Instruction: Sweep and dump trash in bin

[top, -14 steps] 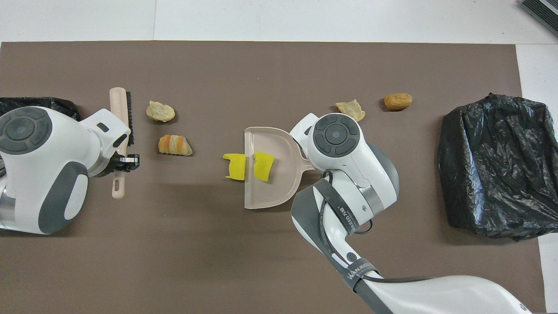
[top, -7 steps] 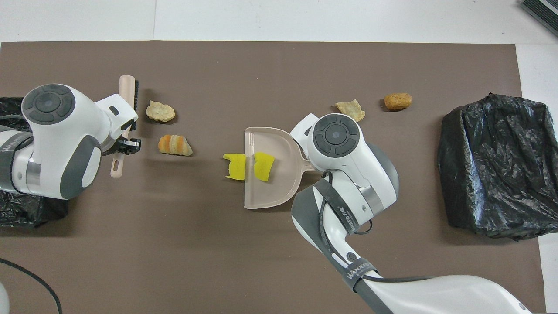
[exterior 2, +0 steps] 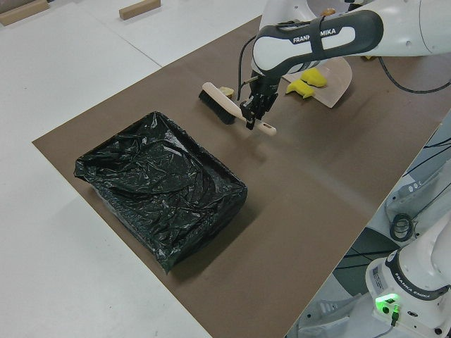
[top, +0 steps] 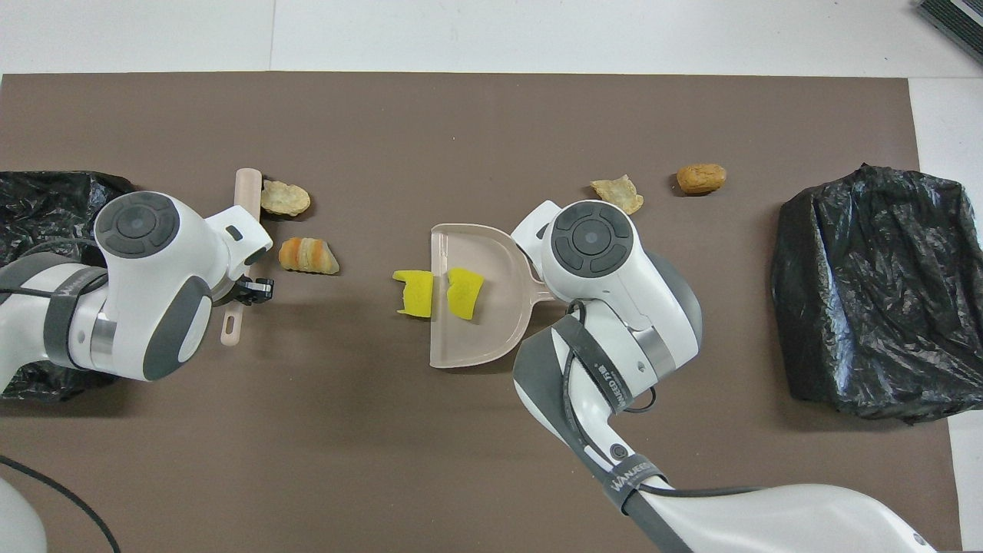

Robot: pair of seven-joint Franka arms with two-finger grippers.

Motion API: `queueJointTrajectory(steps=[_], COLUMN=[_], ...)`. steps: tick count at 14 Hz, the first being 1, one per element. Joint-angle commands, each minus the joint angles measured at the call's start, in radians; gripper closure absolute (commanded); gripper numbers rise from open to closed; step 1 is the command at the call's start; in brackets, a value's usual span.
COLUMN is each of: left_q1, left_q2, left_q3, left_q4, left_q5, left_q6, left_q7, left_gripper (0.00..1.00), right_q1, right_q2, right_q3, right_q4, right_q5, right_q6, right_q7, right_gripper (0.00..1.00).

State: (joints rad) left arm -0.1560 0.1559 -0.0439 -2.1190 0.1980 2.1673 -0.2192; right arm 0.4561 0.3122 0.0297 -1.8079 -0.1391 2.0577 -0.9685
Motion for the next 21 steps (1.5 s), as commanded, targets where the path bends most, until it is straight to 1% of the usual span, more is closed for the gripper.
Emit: queueJointTrajectory(steps=[1, 3, 5, 6, 9, 11, 16, 21], left_q1=[-0.062, -0.111, -0.16, -0.187, -0.249, -0.286, -0.407, -0.476], left_q2=[-0.064, -0.071, -0.076, -0.079, -0.085, -0.091, -0.104, -0.107], left_q3=[0.007, 0.007, 0.006, 0.007, 0.007, 0.006, 0.006, 0.004], left_q4=[-0.087, -0.088, -0.088, -0.09, -0.095, -0.095, -0.095, -0.081], left_q5=[-0.021, -0.054, -0.06, -0.086, -0.167, -0.177, -0.258, -0.259], left_q6=[0.022, 0.014, 0.003, 0.003, 0.005, 0.005, 0.013, 0.005], left_q7=[-0.083, -0.142, -0.198, -0.216, -0.241, -0.272, -0.325, -0.393], left_gripper=[1.0, 1.0, 1.0, 1.0, 1.0, 1.0, 1.0, 1.0], right_q1=[0.001, 0.001, 0.003, 0.003, 0.003, 0.004, 0.026, 0.026], right_q2=[0.005, 0.005, 0.005, 0.007, 0.013, 0.019, 0.03, 0.038], right_q3=[0.007, 0.007, 0.007, 0.007, 0.009, 0.01, 0.01, 0.01], right_q4=[-0.013, -0.013, -0.013, -0.013, -0.013, -0.013, -0.013, -0.013], right_q5=[-0.002, -0.004, -0.004, -0.004, 0.0, 0.001, 0.006, 0.006], right_q6=[0.03, 0.032, 0.032, 0.032, 0.041, 0.052, 0.071, 0.081], right_q7=[0.037, 0.045, 0.047, 0.05, 0.065, 0.077, 0.1, 0.105], right_gripper=[1.0, 1.0, 1.0, 1.0, 1.0, 1.0, 1.0, 1.0])
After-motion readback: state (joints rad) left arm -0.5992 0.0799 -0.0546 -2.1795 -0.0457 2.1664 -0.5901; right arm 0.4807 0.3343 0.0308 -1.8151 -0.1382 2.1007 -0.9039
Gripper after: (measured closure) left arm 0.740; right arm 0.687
